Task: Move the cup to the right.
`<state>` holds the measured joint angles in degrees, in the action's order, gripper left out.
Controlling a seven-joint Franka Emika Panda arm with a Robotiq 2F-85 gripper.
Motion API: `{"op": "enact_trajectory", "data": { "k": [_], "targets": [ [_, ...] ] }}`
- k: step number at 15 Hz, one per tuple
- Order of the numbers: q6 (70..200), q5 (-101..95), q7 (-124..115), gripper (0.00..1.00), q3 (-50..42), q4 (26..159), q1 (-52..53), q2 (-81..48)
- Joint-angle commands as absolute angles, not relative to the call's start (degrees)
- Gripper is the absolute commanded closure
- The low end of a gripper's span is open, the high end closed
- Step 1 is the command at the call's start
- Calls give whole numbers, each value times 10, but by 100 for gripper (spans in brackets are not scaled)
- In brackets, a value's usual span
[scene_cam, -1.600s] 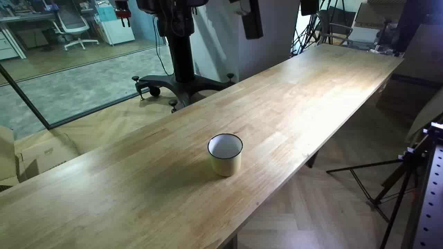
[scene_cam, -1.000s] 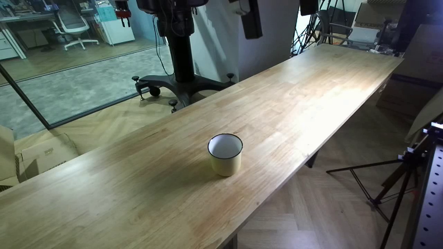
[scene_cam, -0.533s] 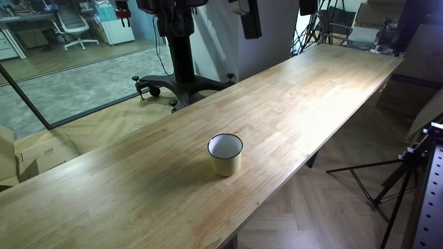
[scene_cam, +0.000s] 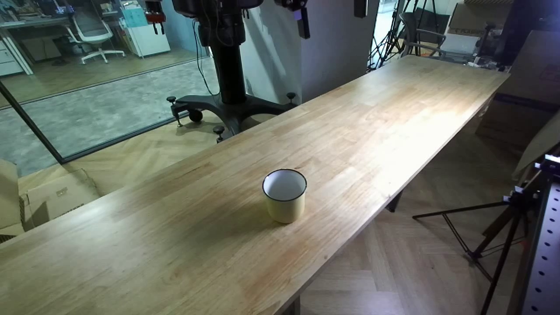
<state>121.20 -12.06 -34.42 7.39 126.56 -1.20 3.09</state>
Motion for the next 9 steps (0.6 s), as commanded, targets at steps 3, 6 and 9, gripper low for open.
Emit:
{"op": "enact_trajectory", "data": {
  "k": [3,6,9],
  "targets": [
    [1307,-66,-314,0,27,1203,-7,-103],
    [1351,41,-215,0,39,1208,0,-150],
    [1340,75,-144,0,49,1204,16,-189]
  ]
}}
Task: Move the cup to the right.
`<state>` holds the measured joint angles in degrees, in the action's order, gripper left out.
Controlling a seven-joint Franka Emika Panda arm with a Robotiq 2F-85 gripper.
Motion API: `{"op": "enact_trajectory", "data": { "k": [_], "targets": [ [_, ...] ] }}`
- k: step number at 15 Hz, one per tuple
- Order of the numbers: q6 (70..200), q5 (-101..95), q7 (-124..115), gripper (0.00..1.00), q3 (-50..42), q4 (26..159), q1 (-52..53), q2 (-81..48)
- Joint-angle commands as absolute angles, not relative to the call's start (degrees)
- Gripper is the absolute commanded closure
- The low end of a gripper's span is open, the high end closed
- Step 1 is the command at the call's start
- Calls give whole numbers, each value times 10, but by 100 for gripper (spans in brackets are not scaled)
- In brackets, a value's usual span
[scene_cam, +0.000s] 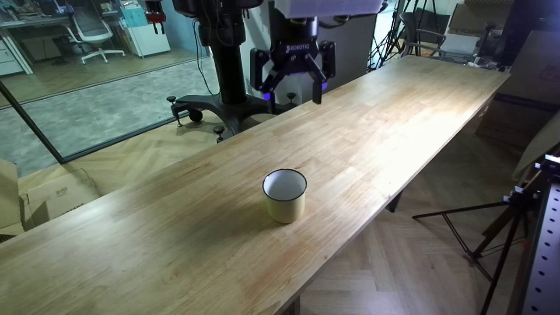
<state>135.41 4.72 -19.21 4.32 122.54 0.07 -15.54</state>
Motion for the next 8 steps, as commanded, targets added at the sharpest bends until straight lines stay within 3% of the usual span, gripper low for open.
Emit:
{"op": "enact_trajectory", "data": {
  "k": [1,8],
  "targets": [
    [1336,69,-141,0,48,1203,24,-198],
    [1352,47,-159,0,28,1218,44,-199]
  ]
}}
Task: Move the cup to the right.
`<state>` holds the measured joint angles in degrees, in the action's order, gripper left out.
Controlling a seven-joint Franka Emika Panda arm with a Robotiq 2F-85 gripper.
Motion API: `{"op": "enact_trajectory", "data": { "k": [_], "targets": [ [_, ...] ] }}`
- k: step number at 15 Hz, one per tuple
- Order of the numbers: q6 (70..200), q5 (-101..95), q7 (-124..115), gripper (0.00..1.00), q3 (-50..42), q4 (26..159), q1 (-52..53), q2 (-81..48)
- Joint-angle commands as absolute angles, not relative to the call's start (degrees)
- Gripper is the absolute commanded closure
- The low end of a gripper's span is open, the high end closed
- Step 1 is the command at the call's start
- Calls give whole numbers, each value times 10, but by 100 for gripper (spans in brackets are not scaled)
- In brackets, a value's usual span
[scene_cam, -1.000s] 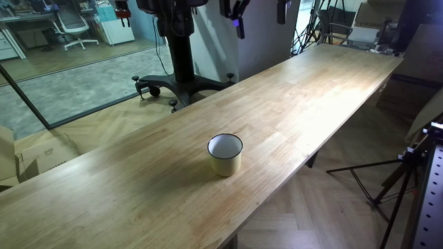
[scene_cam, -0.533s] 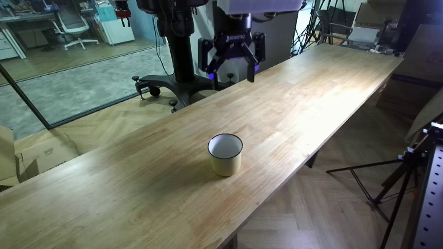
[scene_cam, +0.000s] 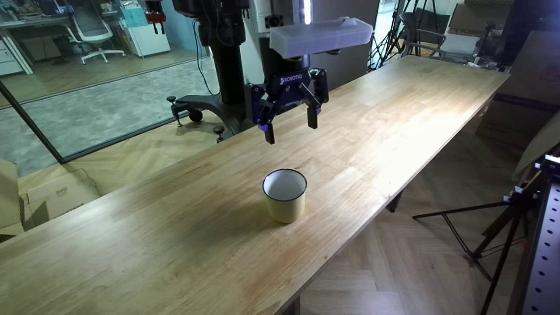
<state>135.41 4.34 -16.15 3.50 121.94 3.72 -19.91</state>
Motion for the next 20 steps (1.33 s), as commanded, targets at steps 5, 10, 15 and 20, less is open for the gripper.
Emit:
{"op": "enact_trajectory", "data": {
  "k": [5,10,15,20],
  "targets": [
    [1424,-1,-194,0,3,1240,62,-214],
    [1520,14,-167,0,-2,1254,55,-260],
    [1564,52,-142,0,13,1258,42,-300],
    [1576,76,-125,0,21,1258,32,-325]
  ]
}}
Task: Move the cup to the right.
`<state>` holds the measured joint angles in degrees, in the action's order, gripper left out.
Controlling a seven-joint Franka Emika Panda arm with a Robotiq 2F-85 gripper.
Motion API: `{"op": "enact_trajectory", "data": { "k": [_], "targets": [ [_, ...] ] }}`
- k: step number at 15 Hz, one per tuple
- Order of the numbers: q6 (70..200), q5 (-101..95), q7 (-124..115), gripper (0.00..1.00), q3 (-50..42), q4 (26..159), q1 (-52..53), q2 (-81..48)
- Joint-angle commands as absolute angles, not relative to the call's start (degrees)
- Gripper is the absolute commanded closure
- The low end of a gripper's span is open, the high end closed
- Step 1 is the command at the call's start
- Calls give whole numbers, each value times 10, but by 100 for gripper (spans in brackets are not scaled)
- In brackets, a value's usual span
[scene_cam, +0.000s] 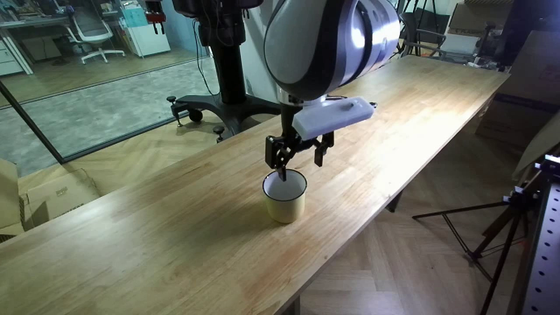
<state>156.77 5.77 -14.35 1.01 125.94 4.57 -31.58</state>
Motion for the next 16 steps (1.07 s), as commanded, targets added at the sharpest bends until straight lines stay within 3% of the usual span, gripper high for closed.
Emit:
{"op": "enact_trajectory", "data": {
  "k": [1,8,9,11,16],
  "targets": [
    [1574,77,-122,0,21,1255,30,-331],
    [1551,83,-101,0,22,1228,13,-368],
    [1548,81,-98,25,22,1223,12,-373],
    [1545,79,-97,33,20,1215,13,-381],
    [1539,77,-93,69,19,1195,15,-394]
  ]
}}
